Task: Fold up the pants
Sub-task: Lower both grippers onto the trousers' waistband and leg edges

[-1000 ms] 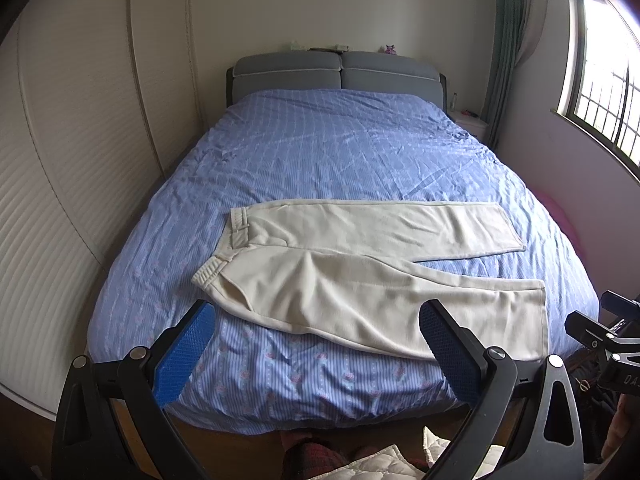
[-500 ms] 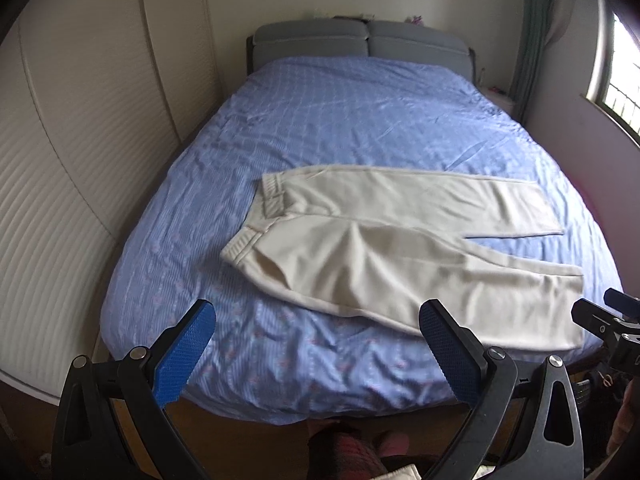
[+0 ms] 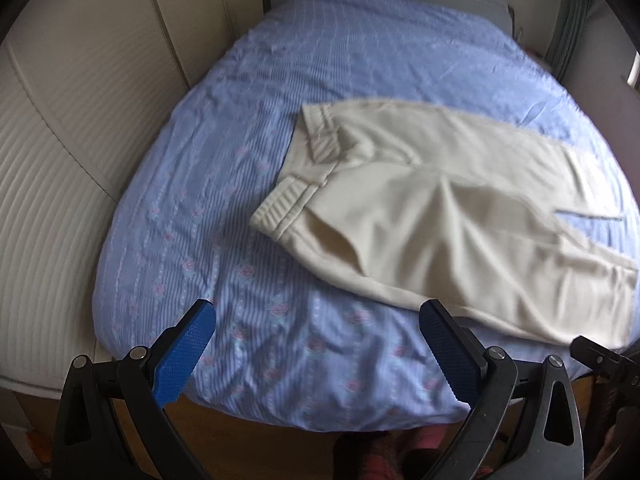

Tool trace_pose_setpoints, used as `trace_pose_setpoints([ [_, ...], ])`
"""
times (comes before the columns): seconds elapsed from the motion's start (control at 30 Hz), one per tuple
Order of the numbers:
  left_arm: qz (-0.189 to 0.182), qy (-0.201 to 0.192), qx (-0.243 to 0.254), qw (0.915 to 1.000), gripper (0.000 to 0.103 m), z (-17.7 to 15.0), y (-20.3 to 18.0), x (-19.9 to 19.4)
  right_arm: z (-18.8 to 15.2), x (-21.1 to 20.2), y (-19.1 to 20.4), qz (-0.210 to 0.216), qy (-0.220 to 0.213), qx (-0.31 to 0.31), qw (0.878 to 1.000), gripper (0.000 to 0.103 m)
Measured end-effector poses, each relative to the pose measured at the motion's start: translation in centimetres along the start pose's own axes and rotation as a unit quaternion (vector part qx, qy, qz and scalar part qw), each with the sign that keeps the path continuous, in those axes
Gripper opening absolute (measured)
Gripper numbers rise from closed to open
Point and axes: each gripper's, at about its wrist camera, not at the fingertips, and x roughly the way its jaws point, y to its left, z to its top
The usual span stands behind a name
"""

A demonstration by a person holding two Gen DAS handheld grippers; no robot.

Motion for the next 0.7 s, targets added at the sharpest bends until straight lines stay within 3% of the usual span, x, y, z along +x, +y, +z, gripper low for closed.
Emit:
trace_pose_setpoints([
  [0.3, -0.016, 0.060, 0.005, 0.9981, 0.103, 0.4, 0.7, 9.5, 0.5, 7.4, -3.6, 0.014, 0.025, 0.114, 0.993, 0.086],
  [0.57, -0.026, 0.071, 0.025, 0.9968, 0.103, 0.9, 0.2, 14.0, 1.1, 11.0, -6.5, 0.038, 0.019, 0.198, 0.979, 0.084],
  [0.7, -0.041, 0.088, 0.003, 0.9953, 0.103, 1.6, 0.4, 16.0, 1.0, 12.2, -7.1, 0.073, 0.025, 0.243, 0.967, 0.084],
])
